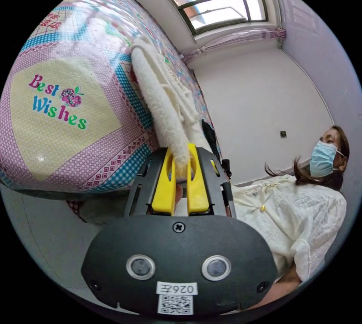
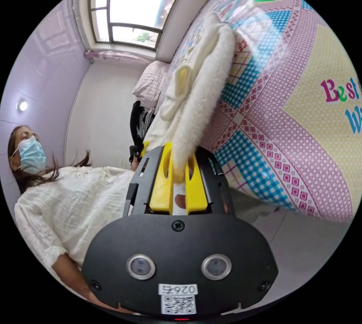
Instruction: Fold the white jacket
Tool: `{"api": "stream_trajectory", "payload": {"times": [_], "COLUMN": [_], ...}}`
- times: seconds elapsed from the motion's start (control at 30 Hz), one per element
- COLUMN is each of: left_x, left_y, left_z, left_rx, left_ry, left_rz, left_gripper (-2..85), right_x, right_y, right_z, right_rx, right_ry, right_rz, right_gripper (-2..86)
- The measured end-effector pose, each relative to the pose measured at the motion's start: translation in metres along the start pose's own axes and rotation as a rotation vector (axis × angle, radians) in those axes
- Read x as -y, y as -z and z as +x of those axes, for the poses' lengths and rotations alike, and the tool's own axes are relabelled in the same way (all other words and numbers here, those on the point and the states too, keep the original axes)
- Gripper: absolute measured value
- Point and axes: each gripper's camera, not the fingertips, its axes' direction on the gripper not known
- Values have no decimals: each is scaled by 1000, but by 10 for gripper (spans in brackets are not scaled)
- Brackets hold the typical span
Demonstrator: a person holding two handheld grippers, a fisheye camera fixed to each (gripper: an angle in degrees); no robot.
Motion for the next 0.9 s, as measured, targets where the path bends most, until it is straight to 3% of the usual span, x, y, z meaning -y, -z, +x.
{"api": "stream_trajectory", "payload": {"times": [0.13,0.3,0.47,0.67,0.9], "left_x": [-16,-6,65,185,299], "left_y": [35,81,88,60,3], "left_z": [24,40,49,34,-57], "left_rx": [-59,-179,-307,-318,-182], "left_ry": [-25,-17,-84,-49,227], "left_rz": [-126,-3,90,67,112], "left_gripper": [44,44,46,47,60], "right_x": [-25,-29,48,179,283], "right_y": [29,84,103,75,30], "right_z": [-17,-40,-57,-39,25], "right_rx": [14,165,256,223,137], "right_ry": [37,31,32,-60,-310], "right_rz": [-106,18,183,148,179], "right_gripper": [1,2,4,6,45]}}
